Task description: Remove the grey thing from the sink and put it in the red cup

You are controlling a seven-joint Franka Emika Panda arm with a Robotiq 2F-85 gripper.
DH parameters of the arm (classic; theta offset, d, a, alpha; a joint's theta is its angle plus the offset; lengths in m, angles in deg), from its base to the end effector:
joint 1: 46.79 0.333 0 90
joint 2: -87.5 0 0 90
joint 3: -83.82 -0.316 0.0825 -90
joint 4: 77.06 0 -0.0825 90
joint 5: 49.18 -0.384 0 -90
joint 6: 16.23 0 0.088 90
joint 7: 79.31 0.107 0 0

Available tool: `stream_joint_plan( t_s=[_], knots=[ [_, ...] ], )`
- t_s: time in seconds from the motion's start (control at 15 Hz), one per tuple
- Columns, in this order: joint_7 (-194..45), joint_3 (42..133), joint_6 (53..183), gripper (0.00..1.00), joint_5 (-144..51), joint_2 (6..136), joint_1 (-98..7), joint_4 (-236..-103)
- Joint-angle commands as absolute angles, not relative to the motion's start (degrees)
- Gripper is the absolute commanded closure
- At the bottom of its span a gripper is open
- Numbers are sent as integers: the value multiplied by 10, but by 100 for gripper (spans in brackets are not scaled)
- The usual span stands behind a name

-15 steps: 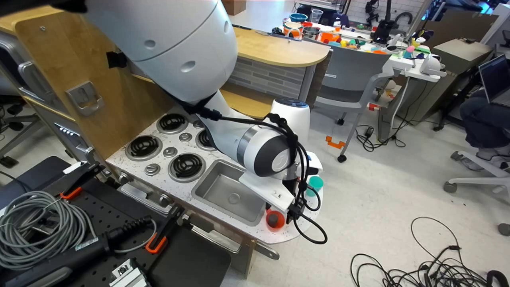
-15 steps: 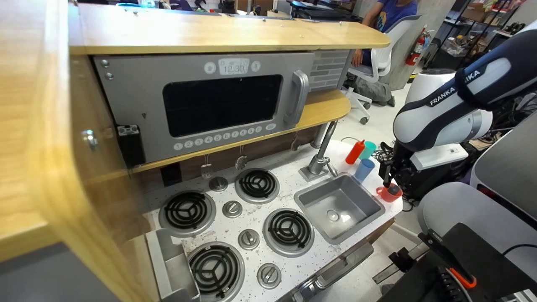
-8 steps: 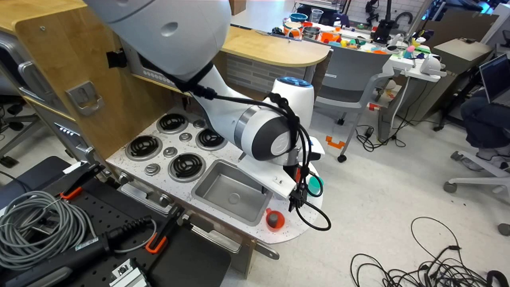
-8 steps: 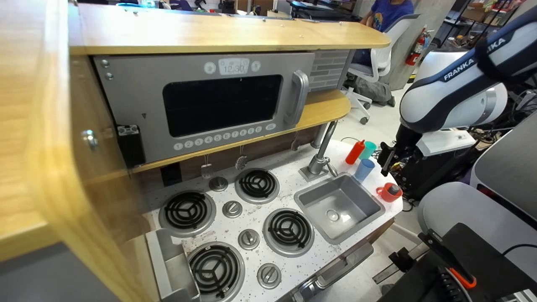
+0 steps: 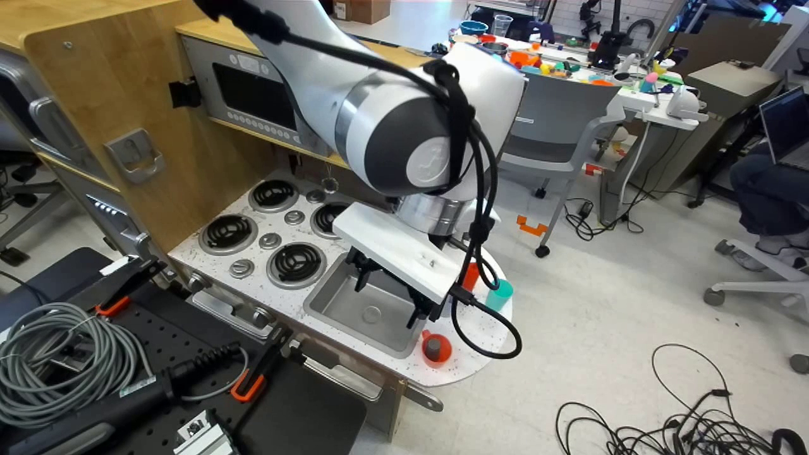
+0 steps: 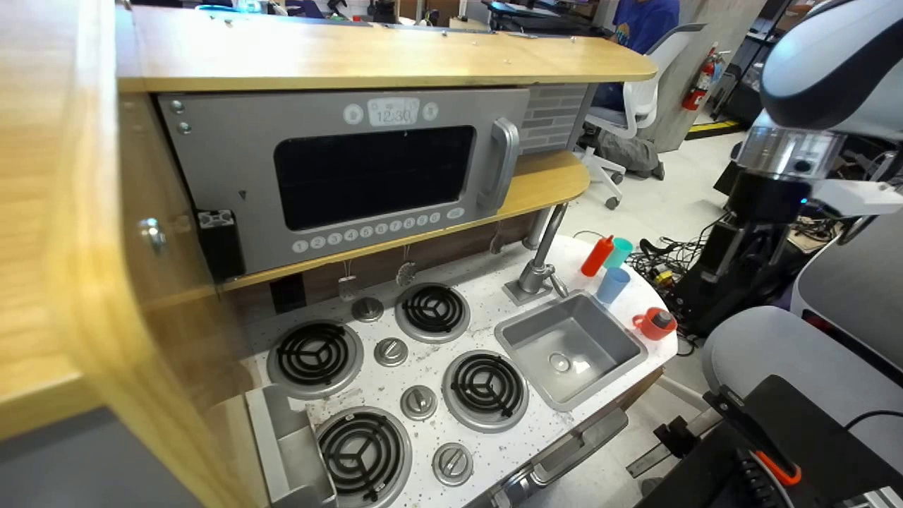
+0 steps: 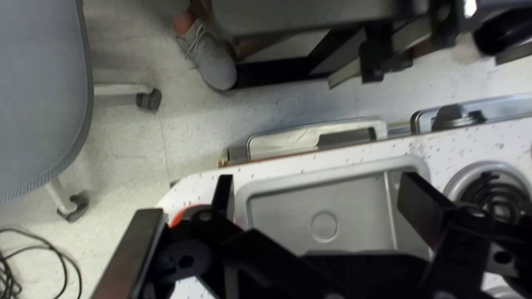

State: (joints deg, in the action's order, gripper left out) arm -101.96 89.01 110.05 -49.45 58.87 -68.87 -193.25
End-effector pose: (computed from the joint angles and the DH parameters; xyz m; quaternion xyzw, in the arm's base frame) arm 0.4995 -0.2580 0.1762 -0.9861 0.0395 0.1538 0.0488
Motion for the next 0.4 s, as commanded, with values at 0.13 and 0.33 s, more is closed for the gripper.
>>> stream_joint_plan(
  t_s=[0.13,0.33],
  knots=[
    [-1030,907,1047,0,-500,636,-682,-1960],
    [-1031,907,1047,0,-500,638,-682,-1968]
  ],
)
